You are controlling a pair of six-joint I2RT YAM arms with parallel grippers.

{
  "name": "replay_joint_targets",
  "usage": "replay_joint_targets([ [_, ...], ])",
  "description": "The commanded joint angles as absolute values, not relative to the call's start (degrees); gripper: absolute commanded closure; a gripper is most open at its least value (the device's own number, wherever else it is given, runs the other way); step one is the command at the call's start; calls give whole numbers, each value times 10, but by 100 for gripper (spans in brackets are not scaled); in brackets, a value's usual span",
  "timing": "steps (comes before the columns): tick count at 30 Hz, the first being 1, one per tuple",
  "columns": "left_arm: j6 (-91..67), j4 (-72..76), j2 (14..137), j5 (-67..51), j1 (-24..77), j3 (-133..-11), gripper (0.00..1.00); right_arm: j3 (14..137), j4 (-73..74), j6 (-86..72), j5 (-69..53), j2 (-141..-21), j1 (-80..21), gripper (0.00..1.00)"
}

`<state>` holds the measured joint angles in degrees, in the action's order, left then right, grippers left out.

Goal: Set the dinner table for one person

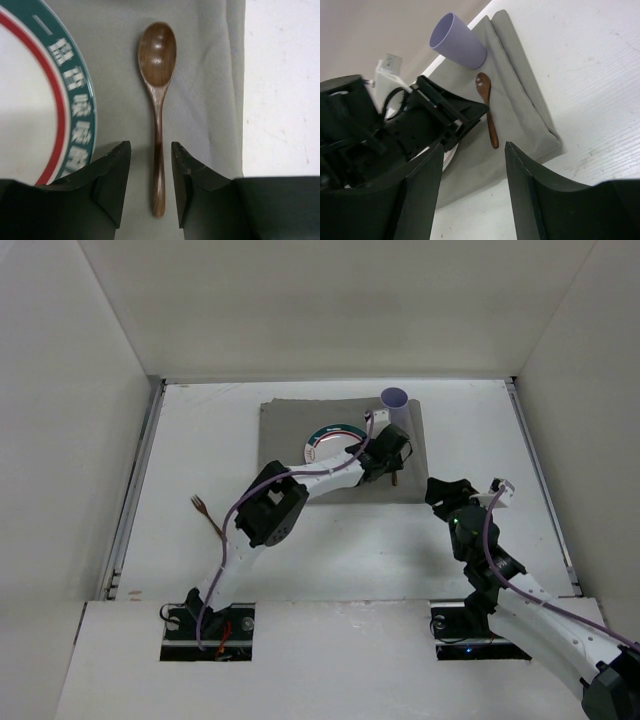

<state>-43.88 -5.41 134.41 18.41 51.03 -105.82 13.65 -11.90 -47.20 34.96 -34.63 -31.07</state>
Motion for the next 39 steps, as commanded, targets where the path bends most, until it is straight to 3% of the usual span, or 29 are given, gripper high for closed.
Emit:
replay_joint_targets([
  [1, -397, -21, 1203, 178, 520, -1008, 62, 143, -137, -470, 351, -353, -309, 41],
  [8, -362, -4, 958, 259, 480, -757, 57, 156, -177, -462, 309, -421, -327, 44],
  [13, -393, -125, 770, 383, 401, -555, 58, 174, -212, -441, 295, -490, -363, 66],
  [19, -465, -290, 594, 381, 261, -395, 61, 197, -216, -414, 290, -537, -390, 62],
  [28, -424, -229, 569, 251, 103, -291, 67, 207, -226, -406, 283, -574, -402, 54],
  [39, -406, -153, 624, 240, 91, -285, 69, 225, -227, -392, 267, -606, -421, 53],
])
